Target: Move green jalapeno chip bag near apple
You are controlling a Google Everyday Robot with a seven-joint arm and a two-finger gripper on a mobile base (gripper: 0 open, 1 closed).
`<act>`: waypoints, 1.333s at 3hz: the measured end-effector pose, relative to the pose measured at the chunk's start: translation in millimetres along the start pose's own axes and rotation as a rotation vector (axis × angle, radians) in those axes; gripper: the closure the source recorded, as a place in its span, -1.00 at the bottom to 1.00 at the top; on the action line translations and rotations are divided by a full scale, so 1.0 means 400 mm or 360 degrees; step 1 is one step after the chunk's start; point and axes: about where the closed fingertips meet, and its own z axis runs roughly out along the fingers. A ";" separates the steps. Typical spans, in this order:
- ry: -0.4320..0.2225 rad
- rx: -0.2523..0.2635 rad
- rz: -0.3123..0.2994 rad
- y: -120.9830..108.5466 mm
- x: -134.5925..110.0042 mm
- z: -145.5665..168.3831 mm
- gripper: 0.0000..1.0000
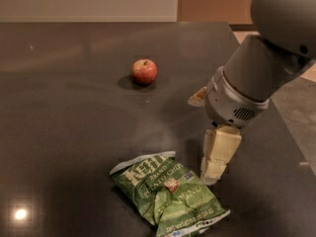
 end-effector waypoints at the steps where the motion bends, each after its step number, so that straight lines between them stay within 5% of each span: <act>1: -0.0020 -0.0053 -0.0033 0.014 -0.012 0.069 -1.00; 3: -0.0035 -0.0119 -0.0112 0.056 -0.038 0.156 -1.00; 4: -0.0044 -0.0149 -0.0116 0.062 -0.043 0.167 -0.65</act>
Offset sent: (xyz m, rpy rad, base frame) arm -0.0249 0.0386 -0.0678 0.0353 0.0800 0.0986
